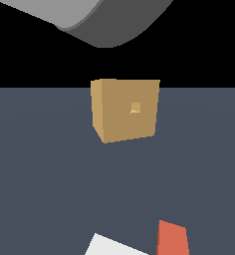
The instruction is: Insert the peg into the horizontal hole in a box.
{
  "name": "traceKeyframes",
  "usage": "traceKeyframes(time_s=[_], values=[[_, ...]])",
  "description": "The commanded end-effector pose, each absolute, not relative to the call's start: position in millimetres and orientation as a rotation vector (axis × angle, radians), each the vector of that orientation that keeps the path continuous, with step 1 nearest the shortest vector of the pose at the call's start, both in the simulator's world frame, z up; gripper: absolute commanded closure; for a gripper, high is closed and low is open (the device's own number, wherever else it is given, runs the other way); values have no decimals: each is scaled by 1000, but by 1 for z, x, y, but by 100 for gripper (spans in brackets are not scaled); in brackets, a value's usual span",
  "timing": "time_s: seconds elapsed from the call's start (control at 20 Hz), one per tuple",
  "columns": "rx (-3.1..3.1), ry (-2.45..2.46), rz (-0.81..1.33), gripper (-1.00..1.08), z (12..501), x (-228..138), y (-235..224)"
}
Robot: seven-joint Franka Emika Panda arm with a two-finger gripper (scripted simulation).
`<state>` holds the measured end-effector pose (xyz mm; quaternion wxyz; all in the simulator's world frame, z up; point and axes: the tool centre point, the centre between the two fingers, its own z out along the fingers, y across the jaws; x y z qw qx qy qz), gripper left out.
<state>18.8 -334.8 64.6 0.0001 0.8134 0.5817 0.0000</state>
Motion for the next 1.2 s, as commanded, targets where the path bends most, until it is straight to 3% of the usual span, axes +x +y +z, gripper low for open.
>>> traceKeyframes(time_s=[0.0, 0.5, 0.8, 0.85, 1.15], values=[[2556, 1827, -1, -92, 61, 18, -335], [2555, 1828, 0, -92, 18, 18, -333], [2555, 1829, 0, -92, 15, 19, -334], [2555, 1829, 0, 108, 15, 19, -334], [2555, 1829, 0, 108, 15, 19, -334]])
